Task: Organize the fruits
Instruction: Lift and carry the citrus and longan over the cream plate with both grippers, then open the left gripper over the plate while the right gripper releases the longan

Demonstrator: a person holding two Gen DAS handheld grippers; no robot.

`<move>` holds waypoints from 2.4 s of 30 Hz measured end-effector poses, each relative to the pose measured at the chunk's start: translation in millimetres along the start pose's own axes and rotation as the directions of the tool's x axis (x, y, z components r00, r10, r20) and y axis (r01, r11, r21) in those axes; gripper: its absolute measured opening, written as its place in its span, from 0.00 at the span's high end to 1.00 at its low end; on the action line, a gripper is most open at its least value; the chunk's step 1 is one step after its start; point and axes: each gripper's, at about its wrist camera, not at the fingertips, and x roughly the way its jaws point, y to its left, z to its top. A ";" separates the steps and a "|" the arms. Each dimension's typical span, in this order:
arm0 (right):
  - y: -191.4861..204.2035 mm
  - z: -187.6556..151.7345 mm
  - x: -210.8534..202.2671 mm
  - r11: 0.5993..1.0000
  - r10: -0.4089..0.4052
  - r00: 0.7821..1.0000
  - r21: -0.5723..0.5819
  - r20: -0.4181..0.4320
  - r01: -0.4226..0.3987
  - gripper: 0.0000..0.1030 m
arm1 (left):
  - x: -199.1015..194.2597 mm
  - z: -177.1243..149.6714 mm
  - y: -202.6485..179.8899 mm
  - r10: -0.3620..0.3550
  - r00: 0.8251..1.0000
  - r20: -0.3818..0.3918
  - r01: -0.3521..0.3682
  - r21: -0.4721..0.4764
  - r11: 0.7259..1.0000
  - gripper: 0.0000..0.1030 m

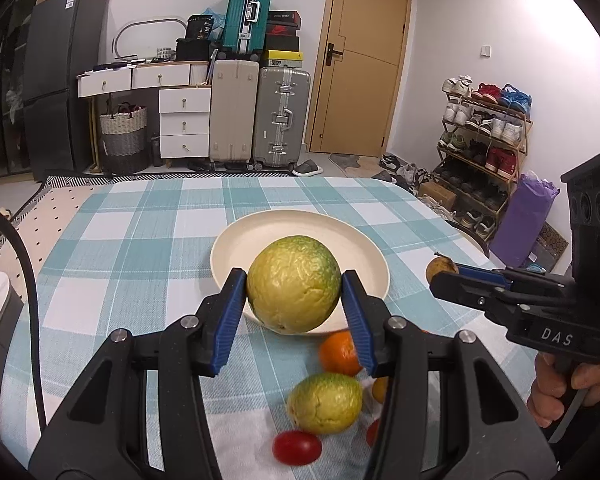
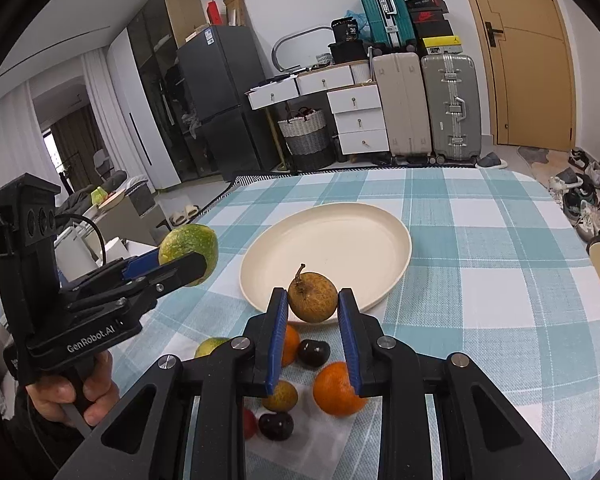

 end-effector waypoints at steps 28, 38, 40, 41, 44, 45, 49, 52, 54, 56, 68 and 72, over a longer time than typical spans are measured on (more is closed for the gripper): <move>-26.9 8.8 75.0 0.998 -0.056 0.996 0.021 -0.075 0.058 0.74 | 80.1 -4.7 12.3 0.010 0.997 -0.073 -0.011 -0.019 1.000 0.55; -35.2 8.4 81.3 0.996 -0.059 0.993 0.060 -0.103 0.065 0.70 | 87.1 -7.8 12.0 0.018 0.996 -0.088 -0.019 -0.010 1.000 0.55; -34.5 8.4 79.9 0.997 -0.038 0.995 0.059 -0.096 0.044 0.56 | 87.1 -8.6 12.7 0.016 0.996 -0.090 -0.017 -0.009 1.000 0.55; -32.6 8.4 78.2 0.998 -0.042 0.995 0.050 -0.088 0.046 0.50 | 86.6 -8.6 13.0 0.016 0.996 -0.084 -0.017 -0.009 1.000 0.55; -27.3 8.2 75.1 0.996 -0.082 0.994 0.024 -0.069 0.084 0.32 | 81.2 -7.3 13.2 0.008 0.998 -0.059 -0.008 -0.006 1.000 0.55; -26.6 8.1 73.9 0.996 -0.084 0.995 0.019 -0.062 0.085 0.28 | 80.0 -7.0 13.1 0.008 0.998 -0.058 -0.008 -0.004 1.000 0.55; -25.7 8.6 69.4 0.993 -0.122 0.991 0.000 -0.063 0.122 0.20 | 75.8 -7.1 15.8 0.008 0.998 -0.065 -0.008 -0.008 1.000 0.54; -26.1 8.9 60.3 0.993 -0.117 0.992 0.004 -0.056 0.117 0.10 | 65.7 -6.8 17.3 0.022 0.998 -0.051 -0.022 -0.004 1.000 0.33; -25.5 8.5 54.5 0.992 -0.124 0.991 -0.002 -0.059 0.124 0.01 | 54.6 -6.3 18.0 0.038 0.999 -0.026 -0.038 -0.001 0.999 0.20; -23.7 5.8 48.7 0.992 -0.128 0.990 -0.014 -0.061 0.127 0.00 | 42.5 -5.7 18.2 0.040 0.999 -0.010 -0.040 0.003 0.999 0.17; -15.2 -14.4 19.2 0.992 -0.121 0.989 -0.048 -0.080 0.117 0.00 | -23.2 -23.9 14.8 0.056 0.998 0.012 -0.057 0.040 0.998 0.01; -14.3 -19.6 10.1 0.993 -0.119 0.990 -0.039 -0.082 0.116 0.00 | -38.9 -32.4 10.0 0.058 0.998 0.004 -0.058 0.035 0.998 0.01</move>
